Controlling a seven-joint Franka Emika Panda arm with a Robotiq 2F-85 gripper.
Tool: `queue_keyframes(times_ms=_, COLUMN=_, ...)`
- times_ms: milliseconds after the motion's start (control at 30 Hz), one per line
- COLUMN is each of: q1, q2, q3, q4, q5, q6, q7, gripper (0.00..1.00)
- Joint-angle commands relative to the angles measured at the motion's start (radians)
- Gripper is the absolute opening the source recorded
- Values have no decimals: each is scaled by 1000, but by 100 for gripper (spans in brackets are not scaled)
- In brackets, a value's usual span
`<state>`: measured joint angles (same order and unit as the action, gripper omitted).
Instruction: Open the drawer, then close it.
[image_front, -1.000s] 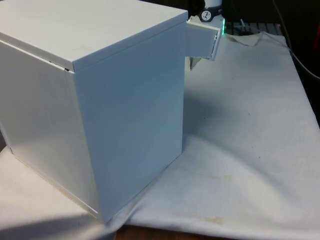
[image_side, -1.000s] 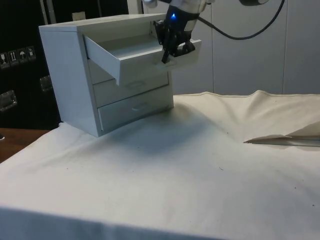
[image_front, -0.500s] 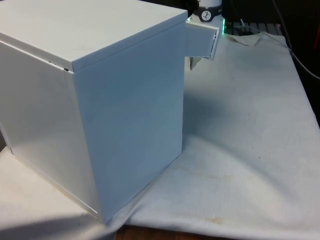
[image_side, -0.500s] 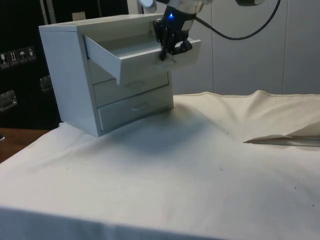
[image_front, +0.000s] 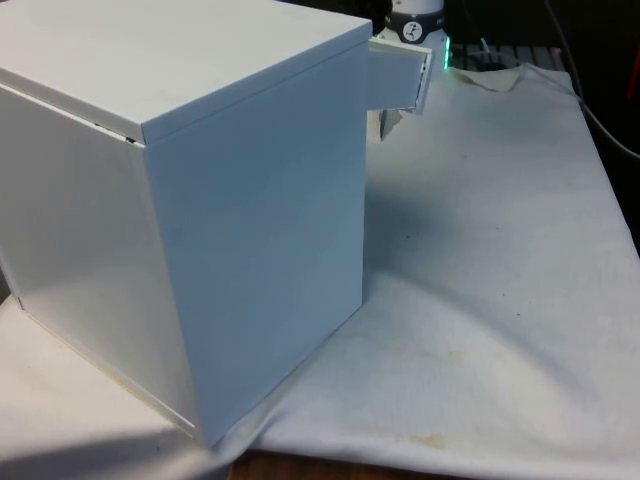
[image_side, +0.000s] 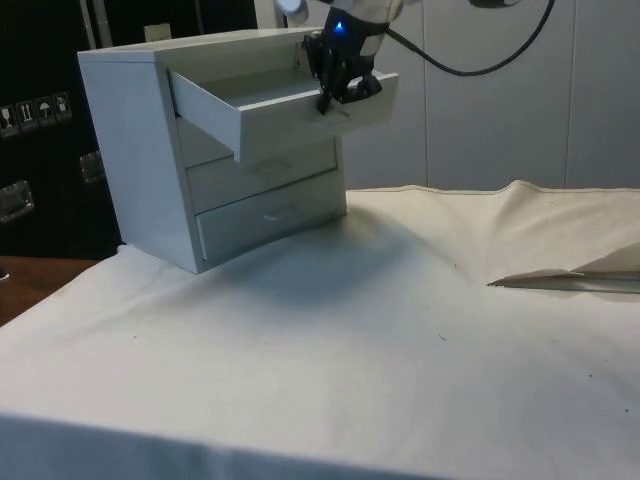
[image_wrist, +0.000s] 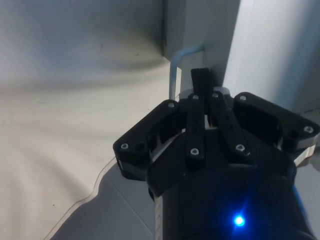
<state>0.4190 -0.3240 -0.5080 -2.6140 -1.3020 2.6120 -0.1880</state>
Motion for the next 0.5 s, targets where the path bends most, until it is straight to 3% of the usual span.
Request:
queue_keyframes(times_ms=0, q1=-7, q2=10, q3=-1, q4=23, q5=-25, q6=2, q7=5, gripper=0)
queue_keyframes(times_ms=200, q1=-5, q2=10, q3=0, q4=38, q5=-20, q6=-14, q7=-7, gripper=0)
queue_keyframes(times_ms=233, q1=0, q2=0, q3=1, q4=17, q5=0, q6=-16, q7=-10, gripper=0)
queue_keyframes(times_ms=267, q1=-4, q2=10, q3=0, q4=40, q5=-20, q6=-17, q7=-8, gripper=0)
queue_keyframes(times_ms=467, q1=-4, q2=22, q3=1, q4=63, q5=-22, q6=-27, q7=-10, gripper=0)
